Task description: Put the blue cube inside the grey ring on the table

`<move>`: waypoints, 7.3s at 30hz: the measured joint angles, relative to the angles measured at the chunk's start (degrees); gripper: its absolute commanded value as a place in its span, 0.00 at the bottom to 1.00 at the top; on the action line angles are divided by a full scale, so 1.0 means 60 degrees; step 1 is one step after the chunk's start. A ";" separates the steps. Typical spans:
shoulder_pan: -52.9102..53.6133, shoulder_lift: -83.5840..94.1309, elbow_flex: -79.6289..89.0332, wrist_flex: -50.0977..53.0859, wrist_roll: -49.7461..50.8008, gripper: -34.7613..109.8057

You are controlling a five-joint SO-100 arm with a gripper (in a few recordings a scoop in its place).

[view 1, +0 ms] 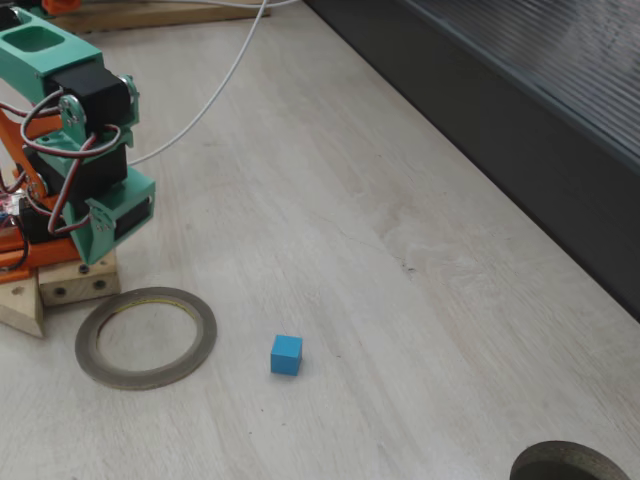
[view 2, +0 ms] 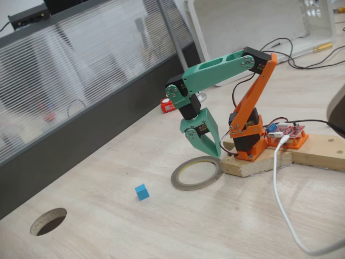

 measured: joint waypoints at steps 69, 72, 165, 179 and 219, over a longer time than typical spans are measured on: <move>-0.2900 -0.8496 -1.0225 -0.0029 0.0000 0.24; -0.3018 -0.8818 -1.0649 -0.0029 0.0000 0.24; -0.1626 -1.0576 -1.2964 0.0088 -0.0073 0.44; -0.1626 -1.0576 -1.2964 0.0527 -0.0073 0.45; -0.1626 -1.1748 -1.3022 0.0483 -0.0073 0.46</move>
